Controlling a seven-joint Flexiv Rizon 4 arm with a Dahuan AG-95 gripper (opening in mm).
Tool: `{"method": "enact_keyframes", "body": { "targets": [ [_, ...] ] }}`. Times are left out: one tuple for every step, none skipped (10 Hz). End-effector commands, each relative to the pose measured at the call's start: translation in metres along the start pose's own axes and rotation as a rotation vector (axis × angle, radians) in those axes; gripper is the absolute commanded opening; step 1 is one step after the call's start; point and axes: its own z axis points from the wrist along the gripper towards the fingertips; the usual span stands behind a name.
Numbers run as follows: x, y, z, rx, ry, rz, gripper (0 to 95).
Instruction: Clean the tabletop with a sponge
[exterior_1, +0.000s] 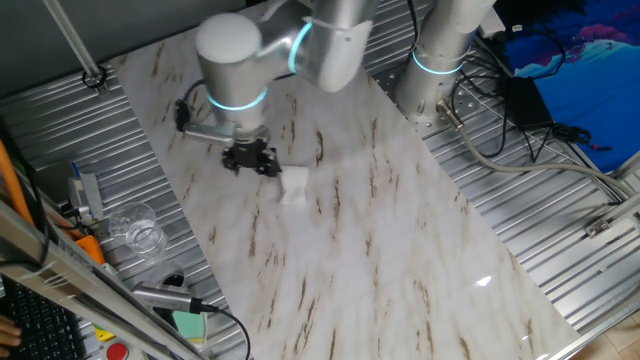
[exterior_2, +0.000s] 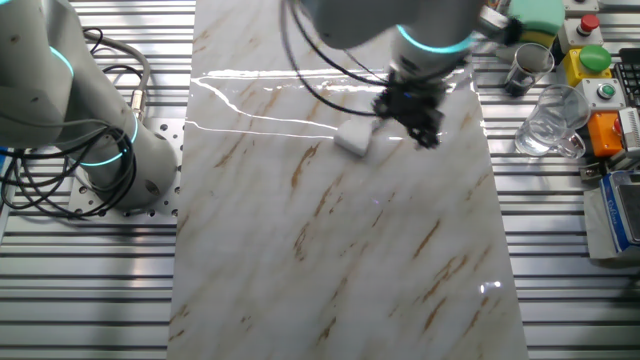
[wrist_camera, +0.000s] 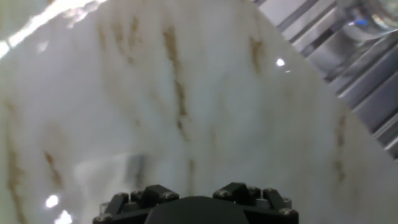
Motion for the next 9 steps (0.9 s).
{"method": "enact_keyframes", "body": {
  "targets": [
    [0.005,-0.026,0.003,0.004,0.001,-0.043,57.0],
    [0.005,-0.035,0.005,0.005,0.001,-0.059,38.0],
    [0.006,-0.037,0.005,0.006,0.002,-0.059,38.0],
    [0.007,-0.045,0.006,0.008,0.006,-0.063,38.0],
    [0.009,-0.051,0.007,0.008,0.006,-0.081,38.0],
    [0.012,-0.055,0.007,0.006,0.006,-0.094,38.0],
    [0.017,-0.058,0.007,0.005,0.005,-0.107,38.0],
    [0.023,-0.059,0.007,0.004,0.007,-0.115,38.0],
    [0.029,-0.061,0.009,0.001,0.005,-0.119,38.0]
  ]
}}
